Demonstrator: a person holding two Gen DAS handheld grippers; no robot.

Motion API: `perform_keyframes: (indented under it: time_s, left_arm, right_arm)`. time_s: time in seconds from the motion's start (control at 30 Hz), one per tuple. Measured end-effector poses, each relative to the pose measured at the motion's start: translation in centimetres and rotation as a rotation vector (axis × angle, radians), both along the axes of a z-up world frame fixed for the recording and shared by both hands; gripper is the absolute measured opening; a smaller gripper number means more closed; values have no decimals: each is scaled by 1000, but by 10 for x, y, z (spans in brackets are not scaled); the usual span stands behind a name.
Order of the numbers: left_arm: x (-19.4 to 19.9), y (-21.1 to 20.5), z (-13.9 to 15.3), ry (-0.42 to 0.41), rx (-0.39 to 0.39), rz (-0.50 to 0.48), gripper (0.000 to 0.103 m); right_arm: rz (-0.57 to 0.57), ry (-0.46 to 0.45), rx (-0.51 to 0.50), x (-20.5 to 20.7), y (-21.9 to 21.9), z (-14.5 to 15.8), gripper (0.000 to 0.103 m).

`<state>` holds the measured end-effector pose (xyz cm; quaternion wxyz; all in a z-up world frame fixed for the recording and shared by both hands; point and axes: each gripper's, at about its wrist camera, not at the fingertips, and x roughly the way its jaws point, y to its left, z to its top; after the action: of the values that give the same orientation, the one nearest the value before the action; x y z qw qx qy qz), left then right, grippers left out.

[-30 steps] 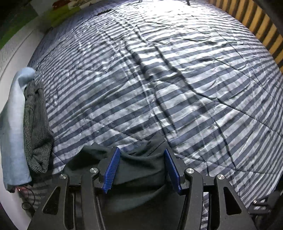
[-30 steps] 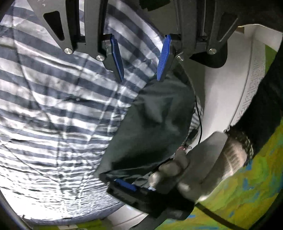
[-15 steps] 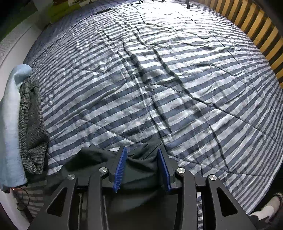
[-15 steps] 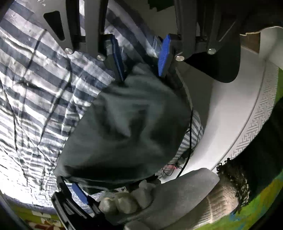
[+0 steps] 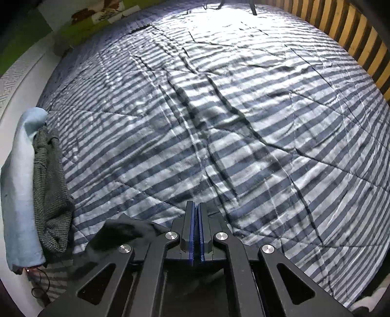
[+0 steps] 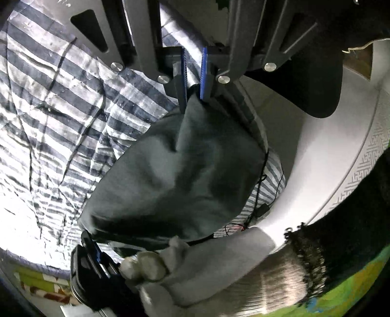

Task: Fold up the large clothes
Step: 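Hold the pants up with both grippers and lower them onto the bed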

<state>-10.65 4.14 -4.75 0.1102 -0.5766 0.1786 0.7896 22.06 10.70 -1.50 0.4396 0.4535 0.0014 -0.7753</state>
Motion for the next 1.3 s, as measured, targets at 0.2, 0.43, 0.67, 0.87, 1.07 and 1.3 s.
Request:
perform_keyframes:
  time_s: [0.2, 0.43, 0.67, 0.87, 1.07, 1.3]
  left_arm:
    - [0, -6, 4, 6, -7, 17, 2]
    - [-4, 0, 10, -64, 79, -18, 41]
    - [-6, 30, -21, -142, -46, -99, 6]
    - [-4, 24, -16, -87, -25, -47, 2]
    - [-3, 3, 14, -6, 26, 9, 2]
    - [-18, -1, -4, -21, 54, 57, 2]
  right_arm:
    - [39, 28, -22, 17, 5, 11, 6]
    - [55, 67, 51, 23, -2, 3, 6]
    - [57, 83, 87, 26, -21, 1, 12]
    - [10, 61, 100, 16, -17, -5, 30]
    - [42, 104, 74, 28, -27, 6, 5]
    - [18, 48, 83, 20, -20, -7, 4]
